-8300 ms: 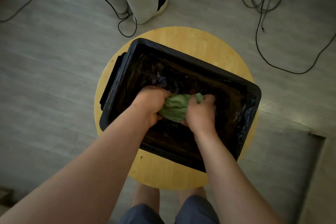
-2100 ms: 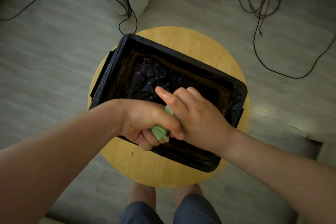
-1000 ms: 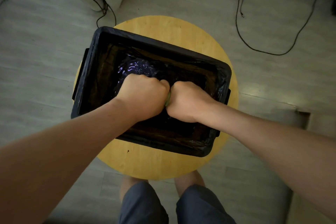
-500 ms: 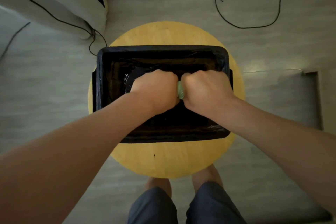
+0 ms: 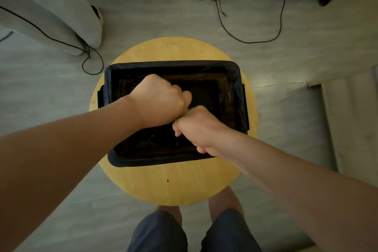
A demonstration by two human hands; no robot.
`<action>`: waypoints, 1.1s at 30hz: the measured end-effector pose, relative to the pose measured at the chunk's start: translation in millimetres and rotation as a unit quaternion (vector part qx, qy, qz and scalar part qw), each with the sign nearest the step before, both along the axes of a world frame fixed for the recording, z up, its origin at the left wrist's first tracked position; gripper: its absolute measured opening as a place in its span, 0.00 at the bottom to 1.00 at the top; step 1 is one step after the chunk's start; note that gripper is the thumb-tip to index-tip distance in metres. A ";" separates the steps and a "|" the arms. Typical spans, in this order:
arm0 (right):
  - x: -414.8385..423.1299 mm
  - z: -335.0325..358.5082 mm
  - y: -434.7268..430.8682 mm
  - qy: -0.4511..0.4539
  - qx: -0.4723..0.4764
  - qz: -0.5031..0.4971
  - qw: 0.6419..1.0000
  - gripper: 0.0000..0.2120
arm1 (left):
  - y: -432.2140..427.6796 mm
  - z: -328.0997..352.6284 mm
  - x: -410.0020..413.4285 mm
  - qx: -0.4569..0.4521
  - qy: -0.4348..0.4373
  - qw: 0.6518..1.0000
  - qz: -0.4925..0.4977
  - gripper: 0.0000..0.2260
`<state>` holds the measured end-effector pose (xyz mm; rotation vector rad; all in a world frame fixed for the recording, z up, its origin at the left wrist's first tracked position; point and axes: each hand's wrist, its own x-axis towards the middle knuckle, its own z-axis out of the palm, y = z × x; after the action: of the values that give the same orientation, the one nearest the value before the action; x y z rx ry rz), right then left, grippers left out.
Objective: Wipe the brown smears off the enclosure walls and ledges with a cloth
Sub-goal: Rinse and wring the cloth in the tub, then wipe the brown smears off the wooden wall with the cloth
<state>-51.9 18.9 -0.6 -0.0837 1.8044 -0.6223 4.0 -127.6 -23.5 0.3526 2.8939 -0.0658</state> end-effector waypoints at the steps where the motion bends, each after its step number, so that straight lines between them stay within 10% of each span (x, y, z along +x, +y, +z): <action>1: 1.1 -0.3 0.1 -0.001 -0.015 -0.004 1.000 0.10 | -2.8 -0.1 1.5 0.016 0.007 1.000 -0.002 0.07; 4: -0.1 -5.2 -0.4 0.132 -0.042 0.146 0.980 0.11 | -5.2 -0.3 4.7 0.084 -0.131 0.984 0.086 0.11; 7: -2.7 -10.8 -3.0 0.151 -0.029 0.254 0.955 0.07 | -4.7 -0.5 14.1 0.203 -0.293 0.895 0.269 0.32; 11: -16.0 -3.2 7.3 0.036 -0.105 0.095 0.989 0.21 | -4.3 12.3 26.4 0.330 -0.343 0.782 0.401 0.33; 17: -44.5 2.9 65.2 0.008 -0.220 -0.176 0.959 0.08 | 41.0 46.7 -3.4 0.605 -0.201 0.610 0.471 0.19; 25: -109.6 26.9 283.7 0.081 -0.273 -0.391 0.875 0.13 | 238.3 70.3 -123.5 0.527 -0.193 0.736 0.378 0.16; 33: -134.2 23.4 567.5 0.073 -0.257 -0.607 0.749 0.15 | 512.1 73.8 -208.5 0.596 -0.287 0.652 0.370 0.12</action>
<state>-186.1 586.4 22.8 0.7630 1.5973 -2.0763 -204.5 384.6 50.3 -0.5673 1.7821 1.7301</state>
